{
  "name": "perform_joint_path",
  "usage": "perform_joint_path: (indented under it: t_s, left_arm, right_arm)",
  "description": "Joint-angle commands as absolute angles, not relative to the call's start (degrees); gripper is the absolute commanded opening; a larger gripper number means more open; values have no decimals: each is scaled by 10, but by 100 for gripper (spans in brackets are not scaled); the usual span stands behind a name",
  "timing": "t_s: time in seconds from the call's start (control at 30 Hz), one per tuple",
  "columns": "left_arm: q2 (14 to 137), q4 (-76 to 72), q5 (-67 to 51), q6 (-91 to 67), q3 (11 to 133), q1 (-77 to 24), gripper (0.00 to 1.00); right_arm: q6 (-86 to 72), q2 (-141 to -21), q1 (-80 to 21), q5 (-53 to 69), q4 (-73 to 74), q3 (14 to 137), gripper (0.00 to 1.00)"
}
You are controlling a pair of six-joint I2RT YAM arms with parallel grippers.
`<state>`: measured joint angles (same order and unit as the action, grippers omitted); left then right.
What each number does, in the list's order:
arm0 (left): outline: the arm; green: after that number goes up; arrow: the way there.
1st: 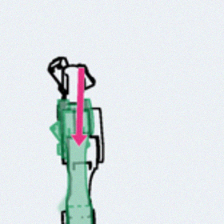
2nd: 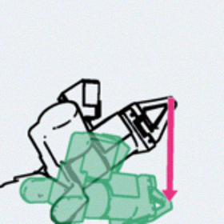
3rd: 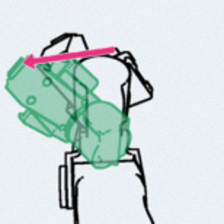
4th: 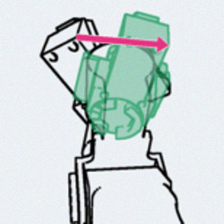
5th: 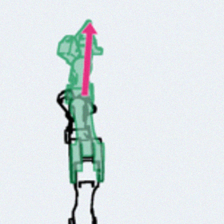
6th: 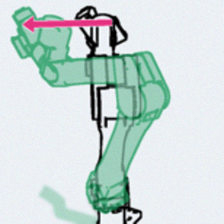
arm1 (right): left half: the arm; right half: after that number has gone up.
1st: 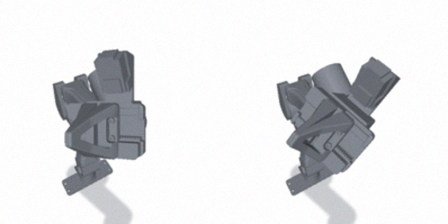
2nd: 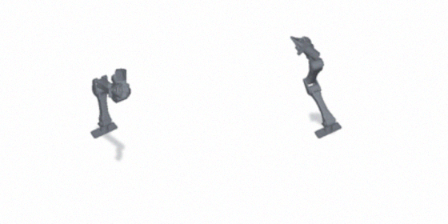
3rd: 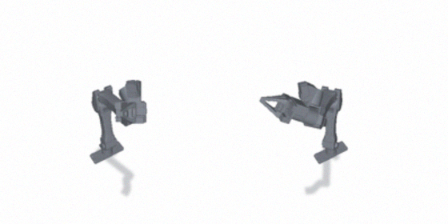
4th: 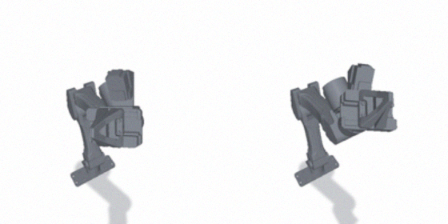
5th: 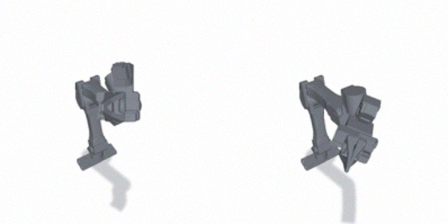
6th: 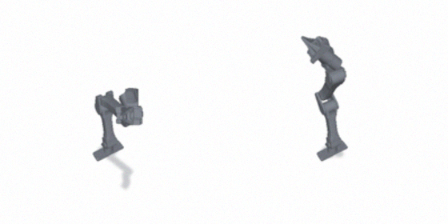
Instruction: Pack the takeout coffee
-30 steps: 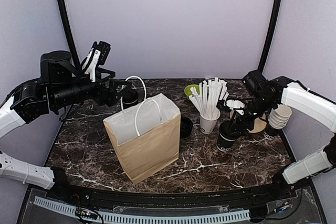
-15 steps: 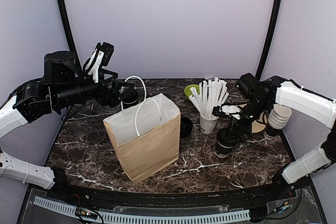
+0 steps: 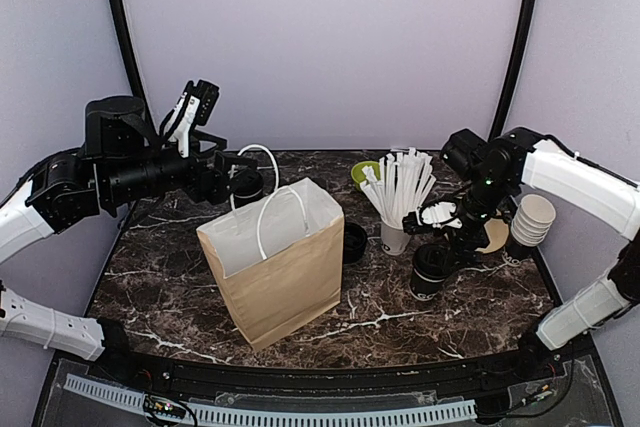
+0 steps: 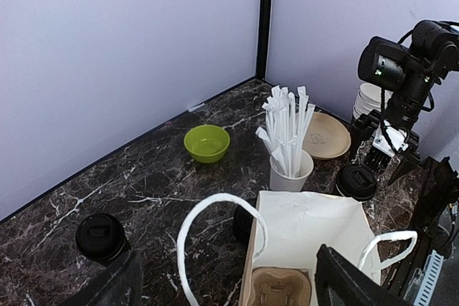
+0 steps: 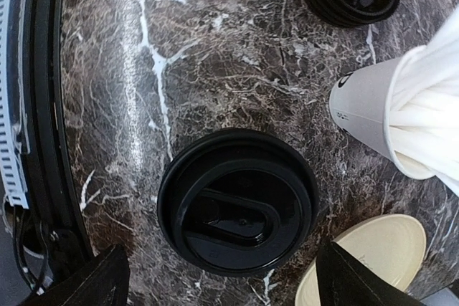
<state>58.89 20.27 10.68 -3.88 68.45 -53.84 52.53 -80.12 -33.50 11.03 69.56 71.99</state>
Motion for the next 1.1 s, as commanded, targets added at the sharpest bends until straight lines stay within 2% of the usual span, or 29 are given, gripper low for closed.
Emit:
perform_joint_path:
  t_s: [0.0,0.4,0.9,1.07]
  left_arm:
    - [585,211,97,-52,704,-536,85]
    - [561,199,105,-58,693,-536,85]
    - [575,204,95,-58,698,-535,85]
    - [574,199,94,-60,692,-535,85]
  right_arm:
    - [612,-821,-354,82,720,751,93]
    - [632,-860,-361,86,706,749,95]
    - [608,-854,-362,75,673,702,78]
    - [599,-852,-364,61,657,686,79]
